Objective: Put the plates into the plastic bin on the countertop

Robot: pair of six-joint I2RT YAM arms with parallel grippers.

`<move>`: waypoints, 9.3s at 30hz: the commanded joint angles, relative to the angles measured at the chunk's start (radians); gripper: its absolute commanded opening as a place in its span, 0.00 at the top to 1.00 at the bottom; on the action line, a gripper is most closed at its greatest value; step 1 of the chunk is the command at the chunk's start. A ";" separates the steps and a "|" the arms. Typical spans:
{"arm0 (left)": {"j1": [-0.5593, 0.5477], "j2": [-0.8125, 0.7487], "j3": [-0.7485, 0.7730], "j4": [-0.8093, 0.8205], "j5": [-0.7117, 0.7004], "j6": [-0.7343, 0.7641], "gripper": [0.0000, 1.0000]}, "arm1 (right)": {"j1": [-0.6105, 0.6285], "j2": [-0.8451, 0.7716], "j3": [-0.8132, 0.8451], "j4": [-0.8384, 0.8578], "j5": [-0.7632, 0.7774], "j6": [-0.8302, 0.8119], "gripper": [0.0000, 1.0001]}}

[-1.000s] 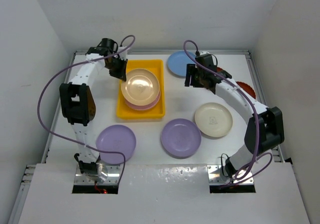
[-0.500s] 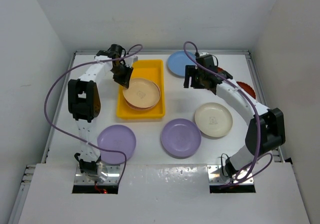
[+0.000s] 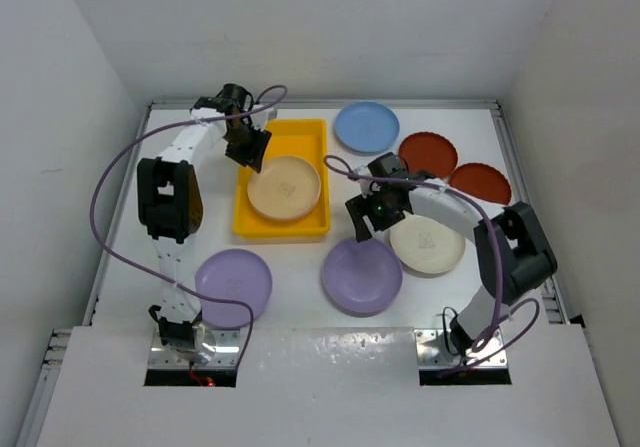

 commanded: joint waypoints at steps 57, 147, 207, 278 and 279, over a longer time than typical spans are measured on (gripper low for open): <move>0.348 -0.259 -0.132 0.080 0.030 -0.034 0.49 | 0.117 0.510 0.776 0.108 0.176 0.596 1.00; 0.040 -0.770 -0.669 -0.346 0.404 0.807 1.00 | 0.148 0.136 0.371 0.318 0.403 0.357 0.40; -0.131 -0.219 -0.042 0.108 0.047 0.063 0.52 | -0.444 -0.417 -0.305 0.019 0.488 0.615 0.25; 0.287 -0.386 -0.194 0.145 -0.020 0.052 0.51 | 0.096 0.556 0.793 0.060 0.086 0.451 0.74; 0.287 -0.386 -0.194 0.145 -0.020 0.052 0.51 | 0.089 0.556 0.793 0.061 0.096 0.448 0.68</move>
